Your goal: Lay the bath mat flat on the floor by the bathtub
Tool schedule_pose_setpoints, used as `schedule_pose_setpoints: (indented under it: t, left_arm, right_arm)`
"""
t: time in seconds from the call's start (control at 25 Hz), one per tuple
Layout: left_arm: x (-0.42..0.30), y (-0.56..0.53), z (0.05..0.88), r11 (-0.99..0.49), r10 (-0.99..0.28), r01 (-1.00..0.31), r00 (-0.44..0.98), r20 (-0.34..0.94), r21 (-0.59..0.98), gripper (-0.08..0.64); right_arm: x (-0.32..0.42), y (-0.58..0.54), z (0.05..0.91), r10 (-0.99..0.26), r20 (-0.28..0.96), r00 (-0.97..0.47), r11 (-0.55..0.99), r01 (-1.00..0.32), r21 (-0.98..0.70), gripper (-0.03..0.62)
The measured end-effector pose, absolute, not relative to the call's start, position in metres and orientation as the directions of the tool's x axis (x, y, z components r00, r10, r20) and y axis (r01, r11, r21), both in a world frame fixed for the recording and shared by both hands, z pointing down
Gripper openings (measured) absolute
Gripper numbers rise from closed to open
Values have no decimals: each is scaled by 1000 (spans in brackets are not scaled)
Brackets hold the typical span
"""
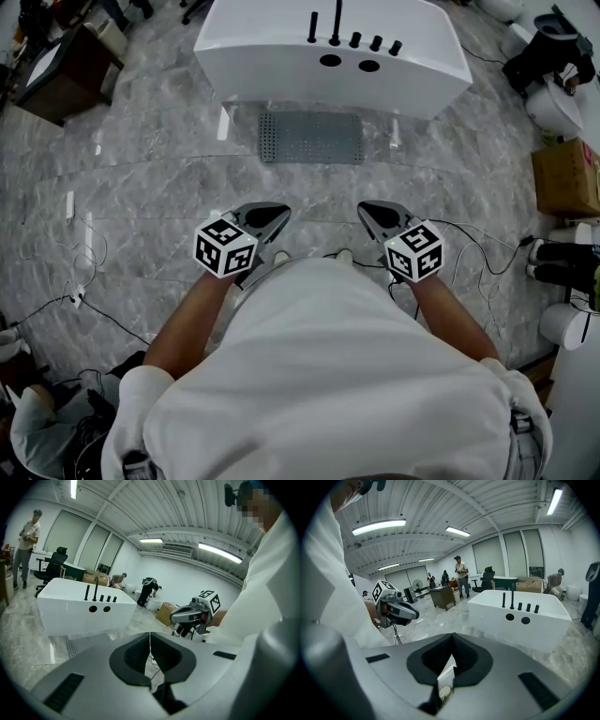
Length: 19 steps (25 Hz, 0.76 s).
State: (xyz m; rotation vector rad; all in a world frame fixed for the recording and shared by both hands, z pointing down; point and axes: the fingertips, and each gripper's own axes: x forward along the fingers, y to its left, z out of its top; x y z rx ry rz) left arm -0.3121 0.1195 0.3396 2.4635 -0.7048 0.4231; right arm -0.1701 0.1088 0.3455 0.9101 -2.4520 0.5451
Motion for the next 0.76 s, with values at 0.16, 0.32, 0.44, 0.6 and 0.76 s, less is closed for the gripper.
schedule_pose_setpoints:
  t: [0.16,0.32,0.44,0.6,0.76]
  left_arm:
    - [-345,122,347,-710,-398,-565,815,422,421,20]
    - [-373,128,359,-691,-408,-572,813,416,442,20]
    - [-387,129,364,-689,-410,-571,815,410,446,20]
    - [-401,125,371,-684,-417,-573,815,402,451,20]
    - [-413,108,378,-672,-429,-578,814,392,463,20]
  right_arm:
    - [-202,110,351,-496,555,-668,702,-684,-196,9]
    - [-224,116,362,-499,564,-658,692,-694,-197,9]
    - [-237,120,366,-492,576,-653,695,-693,-193,9]
    - [-250,122,369,-481,590,-649,702,-688,-183,8]
    - [-261,107,369,-487,588,-646,704,-689,-173,9]
